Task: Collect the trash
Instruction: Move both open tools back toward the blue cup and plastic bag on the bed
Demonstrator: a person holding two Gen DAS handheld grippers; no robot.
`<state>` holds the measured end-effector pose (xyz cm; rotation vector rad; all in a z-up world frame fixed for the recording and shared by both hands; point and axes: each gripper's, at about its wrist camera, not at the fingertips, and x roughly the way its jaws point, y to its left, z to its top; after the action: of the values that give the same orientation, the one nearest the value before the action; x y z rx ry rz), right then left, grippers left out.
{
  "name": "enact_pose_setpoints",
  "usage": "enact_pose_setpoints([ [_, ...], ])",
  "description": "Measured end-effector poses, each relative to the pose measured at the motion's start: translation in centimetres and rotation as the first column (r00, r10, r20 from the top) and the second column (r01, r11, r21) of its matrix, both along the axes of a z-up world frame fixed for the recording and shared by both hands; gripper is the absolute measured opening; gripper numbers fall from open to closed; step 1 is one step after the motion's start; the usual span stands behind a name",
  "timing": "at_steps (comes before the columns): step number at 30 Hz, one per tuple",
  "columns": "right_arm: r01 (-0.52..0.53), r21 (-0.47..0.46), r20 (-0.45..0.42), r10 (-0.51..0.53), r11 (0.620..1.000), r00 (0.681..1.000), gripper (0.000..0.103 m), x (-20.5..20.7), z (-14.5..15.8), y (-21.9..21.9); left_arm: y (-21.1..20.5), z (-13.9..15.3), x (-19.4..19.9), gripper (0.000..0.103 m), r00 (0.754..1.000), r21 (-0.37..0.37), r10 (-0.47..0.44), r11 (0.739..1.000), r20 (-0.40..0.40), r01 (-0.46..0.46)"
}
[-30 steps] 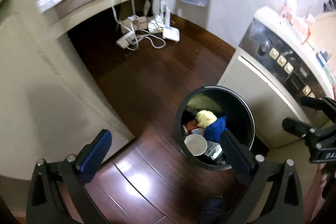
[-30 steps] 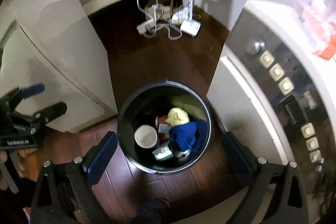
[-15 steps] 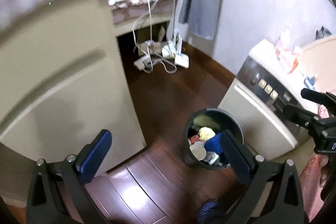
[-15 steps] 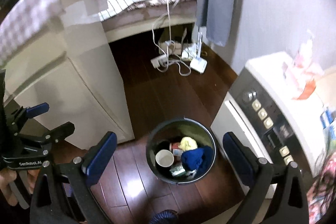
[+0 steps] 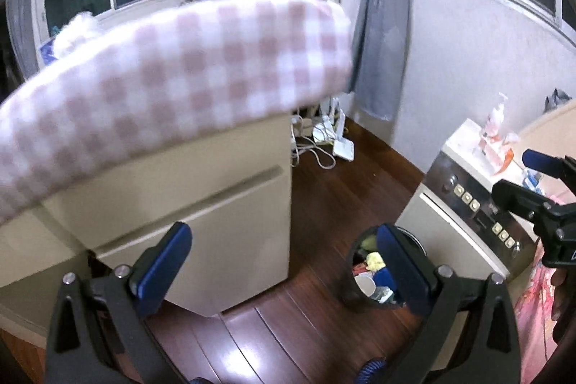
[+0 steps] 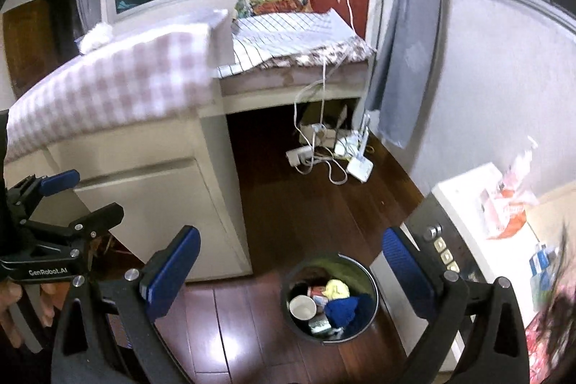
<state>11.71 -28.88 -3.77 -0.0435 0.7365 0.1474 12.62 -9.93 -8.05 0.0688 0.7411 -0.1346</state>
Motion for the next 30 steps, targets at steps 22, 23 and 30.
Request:
enact_pose_setpoints([
  [22,-0.294,-0.01,0.17,0.291,0.956,0.942,0.103,5.1,14.7,18.5,17.5,11.5,0.3,0.103,0.938,0.018,0.303,0.951,0.166,-0.31],
  [23,-0.315,0.002,0.166,0.311,0.949,0.936,0.103,5.5,14.9,19.5,18.6,11.6,0.4,0.103,0.929,0.03,0.333,0.939,0.163,-0.342],
  [30,-0.365,0.021,0.113,0.36,0.931,0.926,0.103,10.9,16.9,27.5,26.3,13.8,2.2,0.103,0.895,0.019,0.413,0.906,0.17,-0.422],
])
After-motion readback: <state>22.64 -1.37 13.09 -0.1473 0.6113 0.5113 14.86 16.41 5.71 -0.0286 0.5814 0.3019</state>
